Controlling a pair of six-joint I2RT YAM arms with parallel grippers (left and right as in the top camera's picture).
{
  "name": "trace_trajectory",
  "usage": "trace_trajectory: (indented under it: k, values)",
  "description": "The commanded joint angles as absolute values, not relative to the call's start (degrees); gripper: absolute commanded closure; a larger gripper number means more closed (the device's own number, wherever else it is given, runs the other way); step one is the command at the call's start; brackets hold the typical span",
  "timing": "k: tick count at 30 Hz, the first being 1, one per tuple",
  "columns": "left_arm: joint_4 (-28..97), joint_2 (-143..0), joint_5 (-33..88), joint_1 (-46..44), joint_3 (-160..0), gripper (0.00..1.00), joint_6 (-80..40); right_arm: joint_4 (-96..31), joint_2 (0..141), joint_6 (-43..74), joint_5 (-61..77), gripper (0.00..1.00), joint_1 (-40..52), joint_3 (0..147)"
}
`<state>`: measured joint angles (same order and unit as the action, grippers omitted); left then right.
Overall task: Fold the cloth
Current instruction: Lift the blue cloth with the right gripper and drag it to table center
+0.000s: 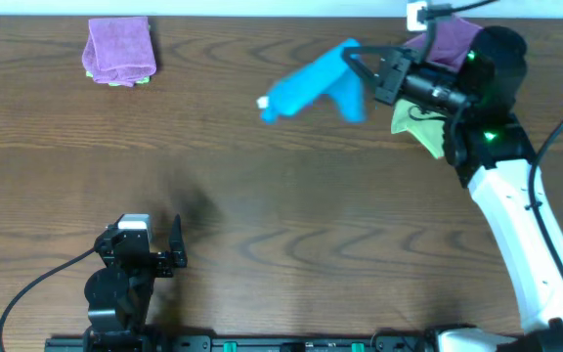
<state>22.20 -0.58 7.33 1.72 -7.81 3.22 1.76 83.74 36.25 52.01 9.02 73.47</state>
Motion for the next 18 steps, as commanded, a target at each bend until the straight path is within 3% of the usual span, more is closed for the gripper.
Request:
trace_trajectory:
  k: [1, 7, 12, 18]
  values:
    - [22.46, -0.25, 7.31, 1.48, -6.63, 0.05, 3.03, 1.19, 83.59, 36.36, 52.97, 0.99, 11.92, 75.05]
    - [22.46, -0.25, 7.31, 1.48, -6.63, 0.05, 3.03, -8.60, 83.59, 35.05, 51.64, 0.98, 12.69, 75.05]
    - [22.46, -0.25, 7.31, 1.48, -6.63, 0.05, 3.03, -17.43, 83.59, 35.07, 38.65, 0.98, 12.86, 75.05]
    - [22.46, -0.25, 7.31, 1.48, -6.63, 0.05, 3.03, -11.84, 84.90, 35.14, 25.52, 0.99, 15.42, 75.05]
